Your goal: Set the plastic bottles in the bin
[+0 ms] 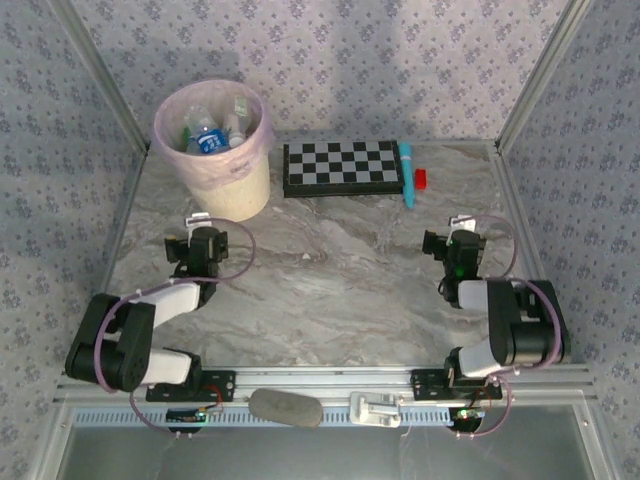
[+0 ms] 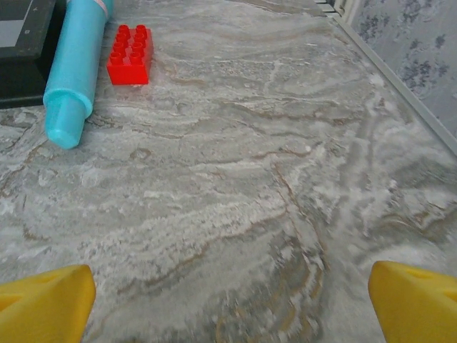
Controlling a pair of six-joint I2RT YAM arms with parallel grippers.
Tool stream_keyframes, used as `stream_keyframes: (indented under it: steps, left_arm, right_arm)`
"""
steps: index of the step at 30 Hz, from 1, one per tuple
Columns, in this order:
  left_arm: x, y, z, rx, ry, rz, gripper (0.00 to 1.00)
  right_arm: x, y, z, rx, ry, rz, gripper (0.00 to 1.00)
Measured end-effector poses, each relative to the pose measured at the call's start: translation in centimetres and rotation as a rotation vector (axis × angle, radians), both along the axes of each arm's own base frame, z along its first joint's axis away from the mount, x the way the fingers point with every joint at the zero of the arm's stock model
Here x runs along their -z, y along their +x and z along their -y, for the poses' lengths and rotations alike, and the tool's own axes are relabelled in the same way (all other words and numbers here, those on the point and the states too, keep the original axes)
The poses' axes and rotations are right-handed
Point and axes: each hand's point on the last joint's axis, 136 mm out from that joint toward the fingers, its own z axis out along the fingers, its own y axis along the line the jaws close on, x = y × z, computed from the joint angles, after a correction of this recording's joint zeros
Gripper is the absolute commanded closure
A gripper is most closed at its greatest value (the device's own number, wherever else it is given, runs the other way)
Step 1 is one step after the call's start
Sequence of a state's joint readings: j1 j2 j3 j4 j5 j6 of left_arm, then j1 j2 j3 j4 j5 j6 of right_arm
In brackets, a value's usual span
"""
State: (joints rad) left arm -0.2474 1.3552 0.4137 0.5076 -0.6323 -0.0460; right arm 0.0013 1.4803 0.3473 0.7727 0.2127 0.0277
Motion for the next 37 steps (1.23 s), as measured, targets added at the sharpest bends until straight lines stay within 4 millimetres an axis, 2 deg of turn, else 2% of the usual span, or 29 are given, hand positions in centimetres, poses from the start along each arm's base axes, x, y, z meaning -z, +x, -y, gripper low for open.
stream_keyframes:
  steps: [3,6,10,15,18,25,37]
  left_arm:
    - [0.2,0.5,-0.6,0.012,-0.001,0.036,0.0]
    - [0.3,1.1,-1.3,0.03,-0.029,0.083,0.0]
    - [1.7,1.0,-2.2,0.052,-0.071,0.084,0.0]
    - [2.7,1.5,-1.2,0.118,-0.099,0.092,0.0]
    - [2.4,1.9,-0.7,0.148,-0.115,0.1,0.0]
    - [1.8,2.8,-0.6,0.164,-0.129,0.107,0.0]
    - [2.1,2.8,-0.3,0.18,-0.138,0.089,0.0]
  right_arm:
    - [1.0,0.2,-0.1,-0.011,-0.005,-0.021,0.0]
    - [0.5,0.4,-0.2,-0.016,-0.008,-0.002,0.0]
    - [0.3,0.6,-0.3,-0.021,-0.009,0.007,0.0]
    - [0.2,0.6,-0.3,-0.023,-0.009,0.012,0.0]
    - [0.2,0.6,-0.3,-0.024,-0.009,0.012,0.0]
    - [0.2,0.6,-0.3,-0.024,-0.008,0.015,0.0]
    - [0.1,0.7,-0.3,-0.024,-0.009,0.019,0.0]
